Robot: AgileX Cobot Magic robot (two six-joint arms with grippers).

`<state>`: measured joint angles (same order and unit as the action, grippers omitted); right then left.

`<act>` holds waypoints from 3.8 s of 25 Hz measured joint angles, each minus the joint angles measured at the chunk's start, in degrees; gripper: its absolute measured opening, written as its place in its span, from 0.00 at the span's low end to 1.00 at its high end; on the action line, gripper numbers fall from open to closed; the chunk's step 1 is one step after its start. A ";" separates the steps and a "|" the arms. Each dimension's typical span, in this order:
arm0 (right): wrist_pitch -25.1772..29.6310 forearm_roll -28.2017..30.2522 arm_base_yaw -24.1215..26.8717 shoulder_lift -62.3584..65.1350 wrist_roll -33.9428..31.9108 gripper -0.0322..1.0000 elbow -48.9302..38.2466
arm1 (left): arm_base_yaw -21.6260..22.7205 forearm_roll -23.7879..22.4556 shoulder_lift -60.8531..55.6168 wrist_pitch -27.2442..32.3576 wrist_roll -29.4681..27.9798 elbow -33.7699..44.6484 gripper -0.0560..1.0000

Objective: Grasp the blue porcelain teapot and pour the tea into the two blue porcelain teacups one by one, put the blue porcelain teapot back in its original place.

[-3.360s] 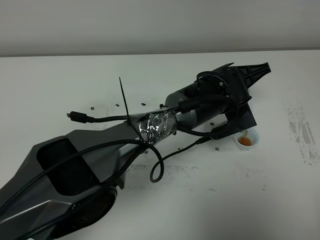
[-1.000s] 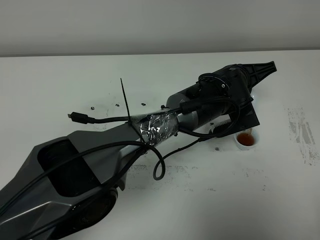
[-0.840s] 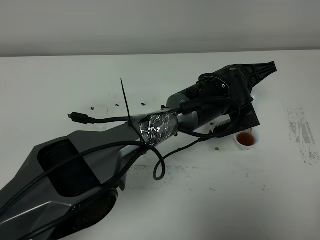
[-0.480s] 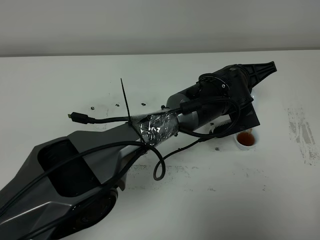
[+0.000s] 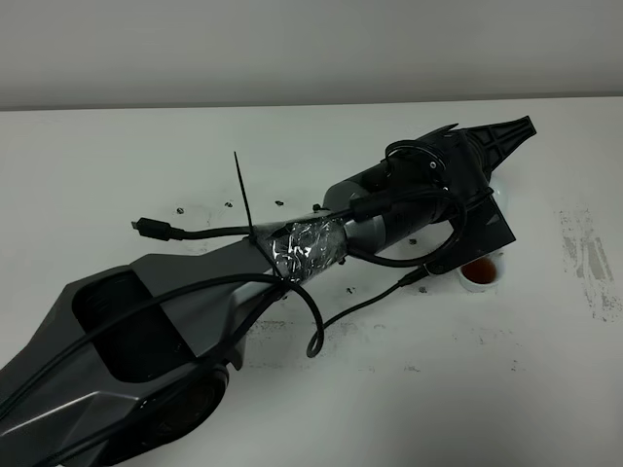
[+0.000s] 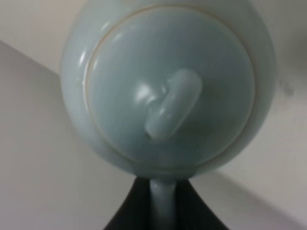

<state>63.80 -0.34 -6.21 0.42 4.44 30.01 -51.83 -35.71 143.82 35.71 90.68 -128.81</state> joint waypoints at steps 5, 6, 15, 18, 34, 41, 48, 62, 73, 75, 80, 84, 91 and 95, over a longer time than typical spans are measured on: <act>0.00 0.00 0.00 0.00 0.00 0.48 0.00 | 2.36 8.31 -1.48 1.21 -3.96 0.00 0.11; 0.00 0.00 0.00 0.00 0.00 0.48 0.00 | 3.23 10.01 -2.19 1.81 -5.50 0.00 0.11; 0.00 0.00 0.00 0.00 0.00 0.48 0.00 | 15.39 36.08 -9.48 16.26 -22.68 0.00 0.11; 0.00 0.00 0.00 0.00 0.00 0.48 0.00 | 19.75 43.91 -10.08 22.40 -28.31 -0.06 0.11; 0.00 0.00 0.00 0.00 0.00 0.48 0.00 | 28.18 55.17 -8.23 32.70 -43.36 -0.12 0.11; 0.00 0.00 0.00 0.00 0.00 0.48 0.00 | 28.43 54.89 -4.26 31.85 -42.48 -0.16 0.11; 0.00 0.00 0.00 0.00 0.00 0.48 0.00 | 28.66 56.50 -0.82 28.43 -40.98 -0.16 0.11; 0.00 0.00 0.00 0.00 0.00 0.48 0.00 | 28.72 62.79 1.06 26.18 -37.20 -0.16 0.11; 0.00 0.00 0.00 0.00 0.00 0.48 0.00 | 29.01 59.74 -8.07 32.60 -48.34 -0.23 0.11; 0.00 0.00 0.00 0.00 0.00 0.48 0.00 | 29.26 59.34 -8.74 32.60 -50.11 -0.23 0.11; 0.00 0.00 0.00 0.00 0.00 0.48 0.00 | 30.63 59.13 -10.03 32.71 -53.13 -0.23 0.11; 0.00 0.00 0.00 0.00 0.00 0.48 0.00 | 31.53 59.08 -11.22 32.71 -54.27 -0.23 0.11; 0.00 0.00 0.00 0.00 0.00 0.48 0.00 | 31.87 59.15 -12.31 32.71 -57.28 -0.23 0.11; 0.00 0.00 0.00 0.00 0.00 0.48 0.00 | 31.96 59.03 -12.31 32.71 -56.09 -0.23 0.11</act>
<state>63.80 -0.34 -6.21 0.42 4.44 30.01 -19.87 23.32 131.51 68.42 34.59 -129.05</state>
